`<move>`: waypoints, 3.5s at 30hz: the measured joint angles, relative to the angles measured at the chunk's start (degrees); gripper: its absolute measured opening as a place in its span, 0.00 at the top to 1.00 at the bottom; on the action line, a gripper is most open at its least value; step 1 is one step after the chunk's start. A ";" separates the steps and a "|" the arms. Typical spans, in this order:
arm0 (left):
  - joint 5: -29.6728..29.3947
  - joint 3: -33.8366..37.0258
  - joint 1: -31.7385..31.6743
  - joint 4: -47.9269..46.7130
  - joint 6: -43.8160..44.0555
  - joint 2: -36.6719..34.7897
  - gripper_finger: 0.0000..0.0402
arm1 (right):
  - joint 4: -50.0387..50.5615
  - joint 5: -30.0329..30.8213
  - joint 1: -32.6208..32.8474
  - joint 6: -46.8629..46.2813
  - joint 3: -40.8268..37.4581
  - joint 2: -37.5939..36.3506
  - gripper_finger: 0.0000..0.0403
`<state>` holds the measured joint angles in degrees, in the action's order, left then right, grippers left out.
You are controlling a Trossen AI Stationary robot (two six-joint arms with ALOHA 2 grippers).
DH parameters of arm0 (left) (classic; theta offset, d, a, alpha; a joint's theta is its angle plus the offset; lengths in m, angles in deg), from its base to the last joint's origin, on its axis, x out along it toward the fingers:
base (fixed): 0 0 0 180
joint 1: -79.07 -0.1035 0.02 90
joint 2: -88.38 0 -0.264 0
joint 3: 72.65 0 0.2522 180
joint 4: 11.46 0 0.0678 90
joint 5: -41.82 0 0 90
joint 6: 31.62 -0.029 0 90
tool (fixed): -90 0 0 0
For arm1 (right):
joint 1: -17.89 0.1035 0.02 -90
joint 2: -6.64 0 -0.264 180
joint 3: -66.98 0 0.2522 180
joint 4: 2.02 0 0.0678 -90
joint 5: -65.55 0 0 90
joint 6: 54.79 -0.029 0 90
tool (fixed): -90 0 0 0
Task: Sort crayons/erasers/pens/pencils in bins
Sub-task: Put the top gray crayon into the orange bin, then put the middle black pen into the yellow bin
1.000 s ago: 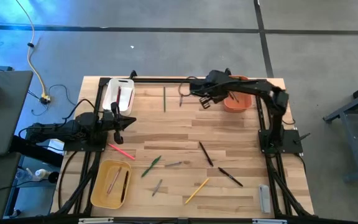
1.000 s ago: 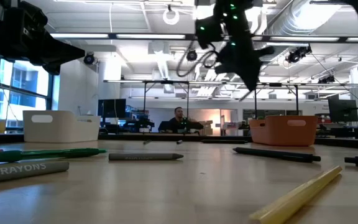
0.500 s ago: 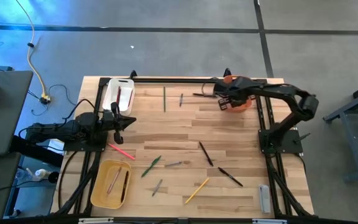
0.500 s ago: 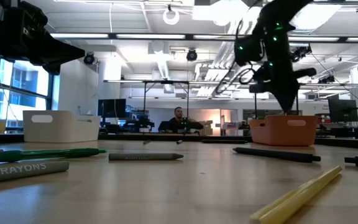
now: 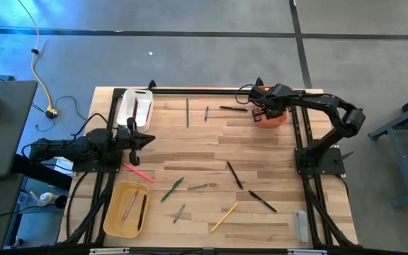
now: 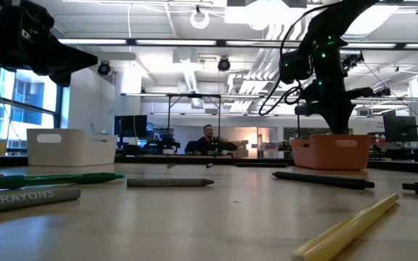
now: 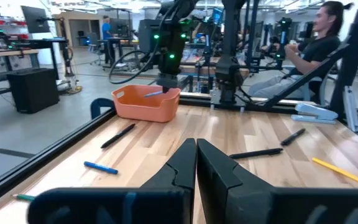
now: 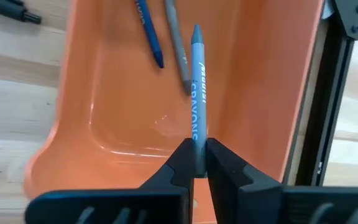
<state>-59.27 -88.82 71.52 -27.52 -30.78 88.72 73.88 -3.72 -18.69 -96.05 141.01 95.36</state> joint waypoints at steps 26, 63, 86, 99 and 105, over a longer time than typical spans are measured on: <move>0.00 0.00 0.84 0.00 0.00 0.00 0.99 | -6.30 -2.43 -4.02 6.80 -0.46 0.07 0.96; 0.01 0.00 0.84 0.00 0.00 0.00 0.99 | -14.57 -3.92 -10.72 5.51 -0.52 9.53 0.81; 0.02 0.00 0.84 0.01 0.00 0.01 0.99 | -9.07 0.11 -4.81 12.47 8.35 9.35 0.98; 0.02 0.00 0.84 0.02 0.00 0.00 0.99 | -19.08 4.72 4.15 15.11 8.30 6.03 1.00; 0.02 0.00 0.84 0.02 0.00 0.02 0.99 | -31.19 4.16 7.71 19.81 8.24 6.36 1.00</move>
<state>-59.25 -88.82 72.37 -27.50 -30.78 88.74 42.69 0.43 -10.97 -76.24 149.25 101.72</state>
